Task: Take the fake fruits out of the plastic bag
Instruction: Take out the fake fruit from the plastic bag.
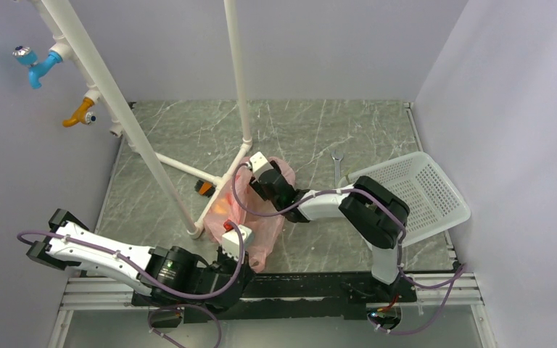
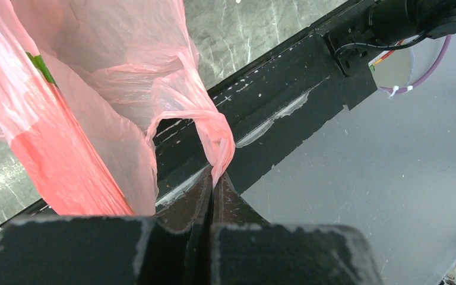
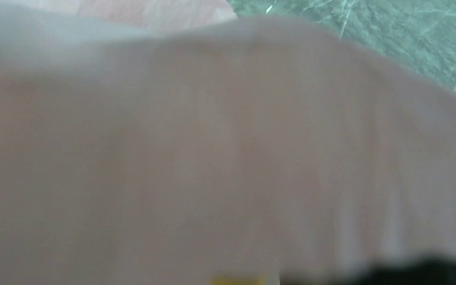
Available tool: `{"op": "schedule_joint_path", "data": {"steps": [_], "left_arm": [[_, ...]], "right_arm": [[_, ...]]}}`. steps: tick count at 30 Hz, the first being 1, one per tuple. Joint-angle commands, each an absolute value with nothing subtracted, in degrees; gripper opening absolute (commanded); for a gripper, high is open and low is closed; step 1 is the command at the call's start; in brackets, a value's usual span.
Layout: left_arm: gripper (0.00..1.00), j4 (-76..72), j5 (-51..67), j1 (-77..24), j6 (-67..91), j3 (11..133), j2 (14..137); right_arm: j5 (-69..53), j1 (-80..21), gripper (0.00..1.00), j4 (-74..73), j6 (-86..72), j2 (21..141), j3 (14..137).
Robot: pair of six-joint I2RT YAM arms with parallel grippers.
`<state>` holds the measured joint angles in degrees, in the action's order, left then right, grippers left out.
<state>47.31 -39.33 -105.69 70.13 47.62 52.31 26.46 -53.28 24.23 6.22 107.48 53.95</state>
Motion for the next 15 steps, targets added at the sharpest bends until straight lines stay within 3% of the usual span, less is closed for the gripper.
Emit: {"op": "schedule_joint_path", "data": {"steps": [1,7,15], "left_arm": [[0.00,45.68,-38.50,-106.35,70.95,48.26,52.12],[0.00,46.31,-38.36,-106.35,71.41,48.89,53.15],[0.00,45.26,-38.15,-106.35,71.15,48.61,53.94]], "right_arm": [[25.68,-51.50,0.51,27.02,5.83,109.85,57.05],[23.03,-51.77,0.24,24.59,3.21,106.78,55.41],[17.27,-53.71,0.08,20.42,-3.22,95.84,49.65]]}}
